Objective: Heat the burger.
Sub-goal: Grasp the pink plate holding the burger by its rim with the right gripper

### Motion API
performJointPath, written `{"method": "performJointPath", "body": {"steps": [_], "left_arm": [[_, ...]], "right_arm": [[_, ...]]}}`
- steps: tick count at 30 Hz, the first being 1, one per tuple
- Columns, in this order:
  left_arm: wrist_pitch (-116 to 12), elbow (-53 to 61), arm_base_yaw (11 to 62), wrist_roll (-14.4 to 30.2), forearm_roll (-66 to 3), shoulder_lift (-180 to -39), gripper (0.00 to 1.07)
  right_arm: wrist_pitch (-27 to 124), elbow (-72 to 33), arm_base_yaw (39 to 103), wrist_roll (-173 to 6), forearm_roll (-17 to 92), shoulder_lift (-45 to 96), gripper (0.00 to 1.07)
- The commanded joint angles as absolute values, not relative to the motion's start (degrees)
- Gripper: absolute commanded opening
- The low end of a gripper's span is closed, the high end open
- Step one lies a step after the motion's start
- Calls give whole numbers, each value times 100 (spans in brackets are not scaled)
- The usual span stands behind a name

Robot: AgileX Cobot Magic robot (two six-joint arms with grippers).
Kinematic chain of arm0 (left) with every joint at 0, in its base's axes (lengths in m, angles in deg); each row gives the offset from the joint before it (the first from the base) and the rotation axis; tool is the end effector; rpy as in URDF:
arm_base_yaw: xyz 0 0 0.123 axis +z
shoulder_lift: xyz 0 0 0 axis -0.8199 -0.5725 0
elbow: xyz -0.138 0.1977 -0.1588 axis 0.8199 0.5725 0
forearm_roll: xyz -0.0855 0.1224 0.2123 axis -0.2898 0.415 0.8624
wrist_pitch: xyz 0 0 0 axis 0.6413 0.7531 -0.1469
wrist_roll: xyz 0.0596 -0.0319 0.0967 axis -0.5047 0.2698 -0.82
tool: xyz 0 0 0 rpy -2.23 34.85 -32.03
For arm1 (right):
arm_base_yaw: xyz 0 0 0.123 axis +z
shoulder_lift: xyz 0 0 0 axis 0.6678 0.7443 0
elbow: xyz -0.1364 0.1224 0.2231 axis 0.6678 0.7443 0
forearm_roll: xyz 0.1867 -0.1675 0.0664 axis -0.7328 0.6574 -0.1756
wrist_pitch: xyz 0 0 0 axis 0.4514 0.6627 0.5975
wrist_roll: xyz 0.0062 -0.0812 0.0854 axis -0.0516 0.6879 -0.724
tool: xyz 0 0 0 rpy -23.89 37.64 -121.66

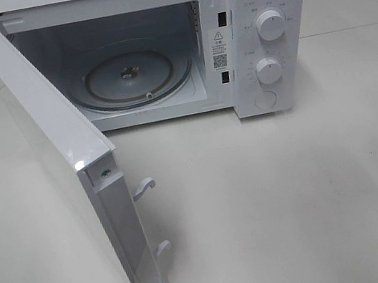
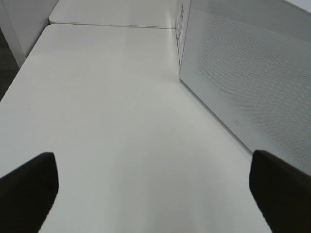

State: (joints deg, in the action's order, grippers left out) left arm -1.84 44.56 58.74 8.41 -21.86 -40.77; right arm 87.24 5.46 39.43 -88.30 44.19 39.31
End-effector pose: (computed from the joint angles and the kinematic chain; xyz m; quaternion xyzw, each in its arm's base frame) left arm 0.0191 -0.0078 0.2740 -0.0005 0.8491 -0.0116 0.5281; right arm 0.2643 -0.0195 0.1717 -0.0157 0.9838 -0.0452 0.1726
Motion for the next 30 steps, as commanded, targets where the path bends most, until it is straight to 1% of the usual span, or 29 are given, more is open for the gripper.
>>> {"method": "performJointPath", "body": {"steps": [1,4,9,15,21,27,30], "left_arm": [[-196,4473,5880,870,-2215,-3997,100],[-196,4473,5880,870,-2215,-3997,100],[-196,4473,5880,870,-2215,-3997,100],[-196,4473,5880,870,-2215,-3997,100],[-196,4473,5880,870,-2215,-3997,100],[-196,4473,5880,870,-2215,-3997,100],[-196,4473,5880,870,-2215,-3997,100]], "right_arm": [[8764,345,3794,-8669,4367,4269,85],[8782,122,3554,-8641,4350,4676,85],[8793,99,3284,-8371,4258,5071,85],[8799,105,3153,-8262,4264,5363,84],[8684,122,3153,-8228,4264,5558,83],[8678,127,2906,-8234,4235,5719,82],[8558,127,2832,-8159,4098,5828,80]]}}
